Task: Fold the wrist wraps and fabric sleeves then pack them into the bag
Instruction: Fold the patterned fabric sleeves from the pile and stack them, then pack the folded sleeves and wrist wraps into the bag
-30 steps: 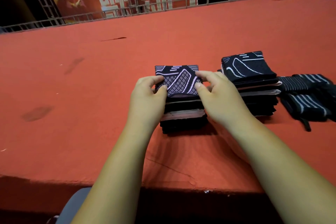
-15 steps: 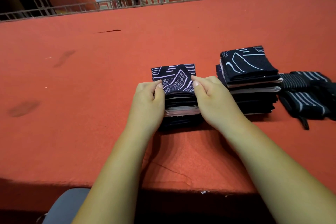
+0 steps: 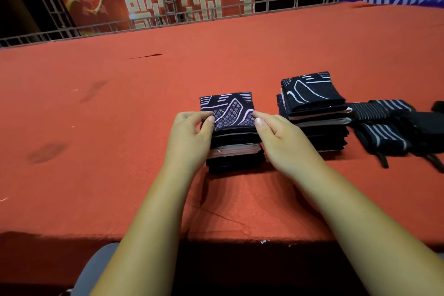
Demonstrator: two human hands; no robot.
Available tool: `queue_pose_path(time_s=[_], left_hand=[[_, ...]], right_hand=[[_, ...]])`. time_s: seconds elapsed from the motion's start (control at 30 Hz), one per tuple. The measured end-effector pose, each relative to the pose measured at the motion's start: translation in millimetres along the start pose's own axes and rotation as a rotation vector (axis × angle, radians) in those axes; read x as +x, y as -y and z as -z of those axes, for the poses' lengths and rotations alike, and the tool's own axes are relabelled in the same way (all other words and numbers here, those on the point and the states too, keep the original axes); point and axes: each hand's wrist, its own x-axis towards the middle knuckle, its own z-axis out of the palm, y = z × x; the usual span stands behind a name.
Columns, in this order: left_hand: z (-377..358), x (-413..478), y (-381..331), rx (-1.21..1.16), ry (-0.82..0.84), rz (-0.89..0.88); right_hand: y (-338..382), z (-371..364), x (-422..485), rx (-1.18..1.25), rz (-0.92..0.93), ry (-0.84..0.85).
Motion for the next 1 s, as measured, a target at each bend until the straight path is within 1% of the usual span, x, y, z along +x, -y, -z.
queue_pose_path(time_s=[0.1,0.2,0.27,0.3,0.37,0.43,0.57,0.67,0.83,0.93,1.0], left_hand=[[1.2,-7.1,-15.9,0.014,-0.119,-0.044],[-2.1,-21.3,-52.8,-0.007,-0.250,-0.179],[-8.9,-34.0,-84.6,-0.085,-0.266,-0.276],[-14.9,-39.3,-99.9,-0.124,-0.244,-0.306],[-33.1,-48.3,-127.5,-0.184,-0.145,-0.358],[-57.9,-56.1,-150.4,-0.220,-0.004,-0.407],[-119.4,-71.0,-184.6,-0.213,0.319,-0.472],[-168.0,-78.6,-206.5,-0.169,0.490,-0.470],[-241.7,-85.7,-244.6,-0.161,0.672,-0.441],[-283.1,-88.4,-269.5,-0.125,0.718,-0.497],[-307.1,-88.7,-286.3,-0.116,0.718,-0.527]], right_hand=[[3.2,21.3,-9.3,0.011,0.051,-0.033],[1.5,48.3,-17.8,0.012,0.072,-0.082],[-2.7,71.2,-25.1,0.020,0.066,-0.135],[-6.3,83.6,-29.1,0.029,0.057,-0.166],[-17.5,109.9,-36.6,0.053,0.006,-0.221],[-33.2,137.7,-44.3,0.062,-0.074,-0.273],[-72.4,193.8,-59.7,0.043,-0.253,-0.356],[-104.7,232.0,-73.6,0.046,-0.357,-0.408],[-160.6,284.5,-95.8,0.061,-0.576,-0.566],[-181.8,305.8,-108.8,0.006,-0.689,-0.626],[-189.8,316.4,-114.0,-0.014,-0.736,-0.670]])
